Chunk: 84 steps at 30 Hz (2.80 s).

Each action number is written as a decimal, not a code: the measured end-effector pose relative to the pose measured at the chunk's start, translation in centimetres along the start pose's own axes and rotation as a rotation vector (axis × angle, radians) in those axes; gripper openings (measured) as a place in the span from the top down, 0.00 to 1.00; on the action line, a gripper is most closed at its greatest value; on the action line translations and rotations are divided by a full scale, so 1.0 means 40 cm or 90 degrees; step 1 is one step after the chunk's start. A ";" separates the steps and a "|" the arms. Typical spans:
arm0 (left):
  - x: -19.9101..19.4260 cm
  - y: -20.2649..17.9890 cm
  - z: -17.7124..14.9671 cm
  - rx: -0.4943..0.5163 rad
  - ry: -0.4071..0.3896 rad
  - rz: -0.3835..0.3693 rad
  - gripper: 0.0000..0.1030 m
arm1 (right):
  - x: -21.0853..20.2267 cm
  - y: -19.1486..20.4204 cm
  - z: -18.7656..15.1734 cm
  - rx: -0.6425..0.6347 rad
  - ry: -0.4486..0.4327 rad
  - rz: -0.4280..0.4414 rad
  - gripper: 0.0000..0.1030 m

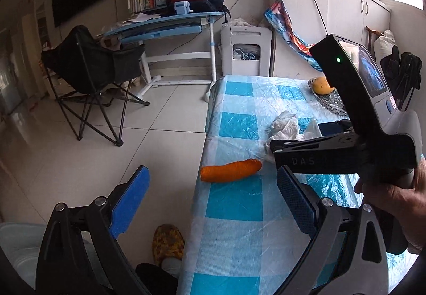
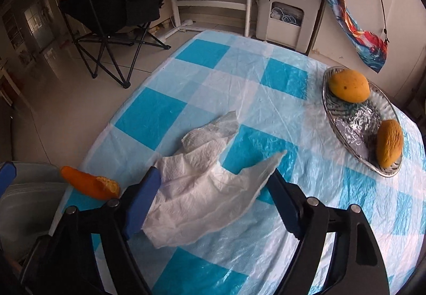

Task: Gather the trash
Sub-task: 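Move the left tool toward the table while the right gripper reaches the white tissue, then grasp the white tissue with the right gripper while the left gripper grasps the orange carrot, then carry the tissue and carrot over the yellow basin and release both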

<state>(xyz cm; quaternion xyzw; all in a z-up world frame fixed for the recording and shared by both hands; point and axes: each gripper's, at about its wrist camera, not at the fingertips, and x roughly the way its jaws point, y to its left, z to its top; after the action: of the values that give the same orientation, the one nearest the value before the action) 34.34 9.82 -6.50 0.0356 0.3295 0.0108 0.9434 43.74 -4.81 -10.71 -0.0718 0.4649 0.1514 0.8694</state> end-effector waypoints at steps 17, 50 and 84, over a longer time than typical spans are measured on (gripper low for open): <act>0.121 -0.119 0.022 0.091 0.114 -0.077 0.63 | -0.214 -0.235 -0.280 0.046 0.032 0.104 0.85; 0.080 -0.144 -0.023 0.131 0.146 -0.120 0.86 | -0.238 -0.264 -0.353 0.140 -0.038 0.171 0.80; -0.346 -0.148 -0.343 -0.017 0.064 -0.230 0.88 | -0.421 -0.076 -0.623 0.144 -0.131 0.091 0.84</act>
<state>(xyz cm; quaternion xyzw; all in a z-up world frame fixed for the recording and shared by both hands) 14.93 4.11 -9.05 -0.0376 0.3773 -0.1525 0.9127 16.35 -17.63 -10.65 0.0755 0.3913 0.1663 0.9020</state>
